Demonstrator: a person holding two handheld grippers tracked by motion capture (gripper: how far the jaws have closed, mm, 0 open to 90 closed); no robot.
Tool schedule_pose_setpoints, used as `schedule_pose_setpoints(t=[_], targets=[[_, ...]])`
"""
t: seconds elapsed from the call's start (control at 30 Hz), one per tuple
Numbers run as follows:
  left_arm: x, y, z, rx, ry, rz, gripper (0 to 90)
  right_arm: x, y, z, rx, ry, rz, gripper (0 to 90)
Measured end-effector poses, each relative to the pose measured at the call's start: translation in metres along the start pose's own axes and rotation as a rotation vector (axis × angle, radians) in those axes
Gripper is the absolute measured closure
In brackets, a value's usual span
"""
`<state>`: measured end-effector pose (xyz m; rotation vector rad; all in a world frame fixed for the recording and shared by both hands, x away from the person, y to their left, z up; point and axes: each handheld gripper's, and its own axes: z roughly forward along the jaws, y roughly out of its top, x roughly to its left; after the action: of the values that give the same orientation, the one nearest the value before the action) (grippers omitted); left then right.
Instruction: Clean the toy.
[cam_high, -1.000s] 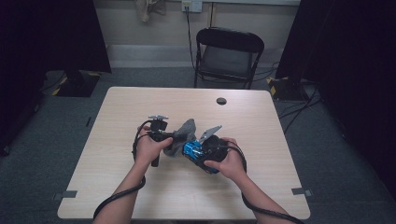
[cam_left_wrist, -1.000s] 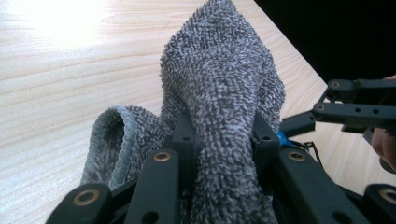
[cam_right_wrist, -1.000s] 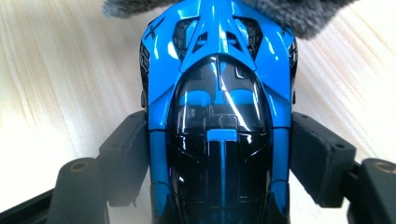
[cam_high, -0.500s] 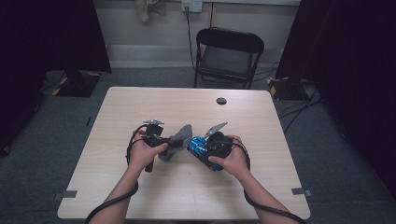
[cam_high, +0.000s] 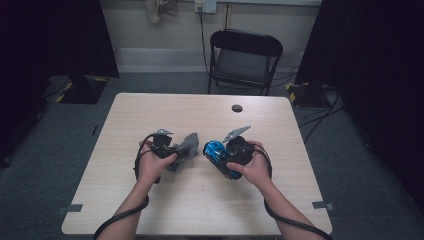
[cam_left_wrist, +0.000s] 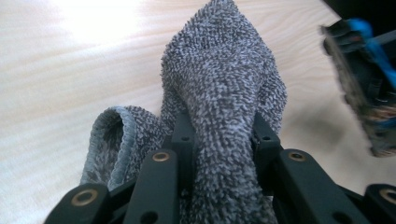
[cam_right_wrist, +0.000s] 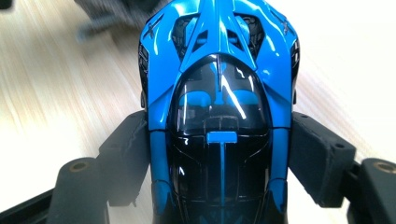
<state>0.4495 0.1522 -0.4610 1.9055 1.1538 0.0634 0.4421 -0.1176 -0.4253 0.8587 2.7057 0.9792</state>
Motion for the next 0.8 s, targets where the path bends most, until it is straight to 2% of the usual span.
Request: schedule_pose_setpoints(t=[0.03, 0.13, 0.17, 0.27, 0.37, 0.5, 0.8], targets=[[-0.003, 0.0, 0.003, -0.006, -0.017, 0.009, 69.8, 0.001, 0.003, 0.0, -0.005, 0.01, 0.001, 27.3], [-0.015, -0.001, 0.012, 0.001, -0.075, 0.046, 69.8, 0.001, 0.007, 0.0, -0.009, 0.005, 0.009, 27.2], [-0.019, -0.001, 0.014, 0.002, -0.094, 0.047, 69.8, 0.0, 0.008, 0.001, -0.009, -0.002, 0.009, 27.3], [-0.027, -0.001, 0.018, 0.012, -0.123, 0.072, 69.8, -0.003, 0.009, 0.002, -0.013, -0.003, 0.024, 27.3], [-0.032, -0.002, 0.022, 0.038, -0.141, 0.098, 69.8, -0.004, 0.011, 0.002, -0.014, -0.002, 0.027, 27.3], [-0.038, -0.006, 0.025, 0.046, -0.162, 0.099, 69.9, -0.006, 0.014, 0.001, -0.007, -0.008, 0.032, 27.3], [-0.051, -0.021, 0.039, 0.111, -0.197, 0.114, 69.9, -0.008, 0.017, 0.003, -0.016, -0.006, 0.063, 27.3]])
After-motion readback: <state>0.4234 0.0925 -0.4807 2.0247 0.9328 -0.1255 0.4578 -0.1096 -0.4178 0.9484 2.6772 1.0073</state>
